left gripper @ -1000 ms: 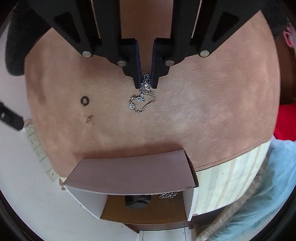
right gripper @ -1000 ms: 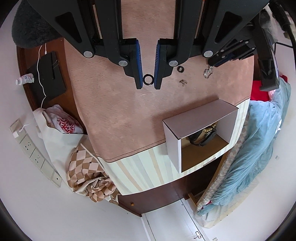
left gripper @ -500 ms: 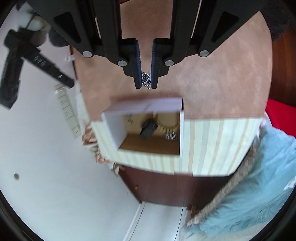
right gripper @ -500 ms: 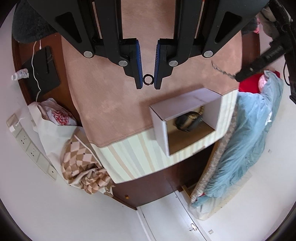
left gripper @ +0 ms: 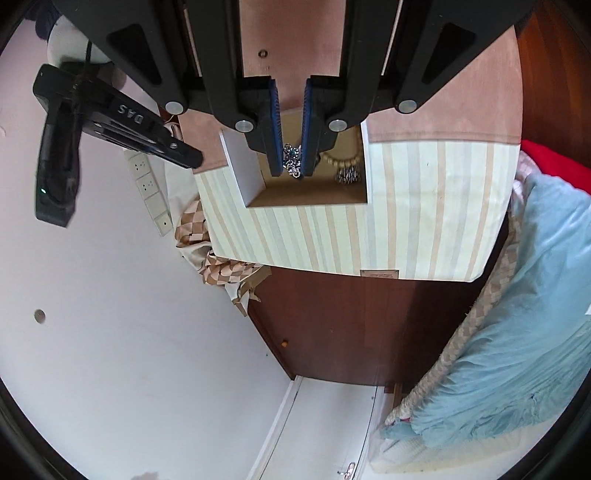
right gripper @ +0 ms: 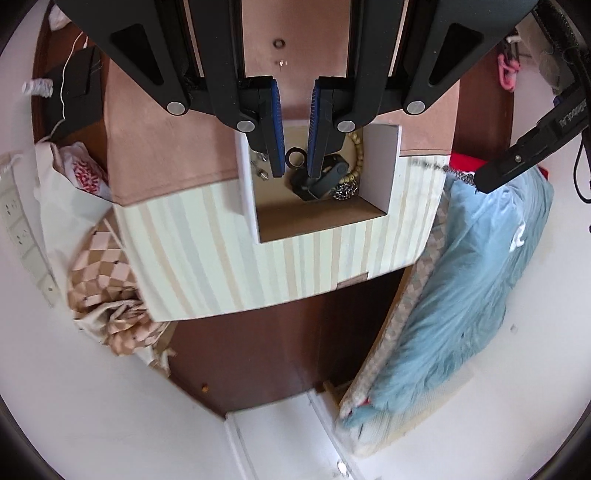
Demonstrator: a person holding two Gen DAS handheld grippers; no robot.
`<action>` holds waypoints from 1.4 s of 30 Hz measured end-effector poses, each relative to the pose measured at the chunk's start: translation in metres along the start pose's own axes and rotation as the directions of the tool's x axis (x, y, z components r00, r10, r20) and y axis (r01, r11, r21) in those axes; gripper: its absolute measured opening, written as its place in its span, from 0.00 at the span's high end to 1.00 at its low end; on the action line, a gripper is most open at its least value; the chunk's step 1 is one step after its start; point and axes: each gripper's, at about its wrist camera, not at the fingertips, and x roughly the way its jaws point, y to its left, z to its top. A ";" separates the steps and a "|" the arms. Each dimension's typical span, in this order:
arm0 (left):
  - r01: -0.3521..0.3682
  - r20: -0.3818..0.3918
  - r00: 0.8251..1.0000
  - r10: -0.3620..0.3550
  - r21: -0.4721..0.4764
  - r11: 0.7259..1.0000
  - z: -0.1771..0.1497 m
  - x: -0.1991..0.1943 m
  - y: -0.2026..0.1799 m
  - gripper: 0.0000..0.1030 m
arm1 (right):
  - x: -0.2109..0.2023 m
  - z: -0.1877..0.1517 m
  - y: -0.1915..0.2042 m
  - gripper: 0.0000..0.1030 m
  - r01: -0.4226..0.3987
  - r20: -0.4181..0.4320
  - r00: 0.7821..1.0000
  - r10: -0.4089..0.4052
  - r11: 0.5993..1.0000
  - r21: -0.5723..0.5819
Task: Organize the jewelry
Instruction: 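Carry the necklace with the left tool into the box while the right tool carries the ring, then open both tools inside the box and withdraw them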
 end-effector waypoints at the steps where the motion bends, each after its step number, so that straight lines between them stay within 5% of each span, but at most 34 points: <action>1: 0.007 -0.011 1.000 -0.007 -0.004 1.000 0.005 0.006 0.002 0.93 | 0.007 0.006 0.000 0.88 0.001 -0.015 1.000 -0.001 1.000 -0.001; 11: 0.085 -0.141 0.986 -0.088 -0.024 0.996 0.044 0.072 -0.002 0.93 | 0.068 0.036 -0.008 0.88 -0.014 -0.183 0.983 0.012 1.000 -0.007; 16: 0.022 -0.245 0.969 -0.036 -0.062 0.998 0.054 0.101 0.003 0.87 | 0.085 0.039 -0.014 0.86 -0.026 -0.246 0.969 0.030 0.999 0.020; 18: -0.011 -0.252 0.968 -0.004 -0.058 0.998 0.054 0.104 0.005 0.71 | 0.085 0.040 -0.017 0.71 -0.014 -0.246 0.969 0.021 0.999 0.030; 19: -0.034 -0.244 0.970 0.020 -0.055 0.998 0.054 0.103 0.007 0.47 | 0.084 0.040 -0.017 0.61 -0.014 -0.242 0.970 0.022 0.999 0.035; 21: -0.080 -0.212 0.975 0.068 -0.048 0.996 0.052 0.096 0.012 0.32 | 0.081 0.041 -0.015 0.58 -0.008 -0.233 0.972 0.014 1.000 0.028; 26: -0.205 -0.187 0.962 0.197 -0.028 0.978 0.043 0.083 0.025 0.28 | 0.068 0.040 -0.011 0.49 0.044 -0.188 0.981 -0.044 0.999 -0.002; 28: -0.250 -0.175 0.954 0.242 -0.025 0.968 0.035 0.077 0.030 0.15 | 0.062 0.038 -0.009 0.44 0.076 -0.173 0.982 -0.078 0.997 -0.022; 30: -0.296 -0.161 0.944 0.290 -0.015 0.955 0.025 0.070 0.034 0.14 | 0.057 0.035 -0.006 0.36 0.119 -0.158 0.979 -0.126 0.992 -0.049; 32: -0.336 -0.161 0.930 0.331 -0.006 0.942 0.016 0.066 0.035 0.07 | 0.054 0.029 -0.002 0.14 0.182 -0.144 0.970 -0.193 0.979 -0.086; 34: -0.371 -0.150 0.918 0.367 -0.002 0.929 0.004 0.062 0.036 0.06 | 0.052 0.023 0.000 0.06 0.225 -0.136 0.961 -0.239 0.968 -0.113; 42: -0.418 -0.157 0.898 0.412 -0.010 0.908 -0.026 0.049 0.032 0.02 | 0.040 -0.008 0.013 0.01 0.304 -0.116 0.938 -0.328 0.934 -0.188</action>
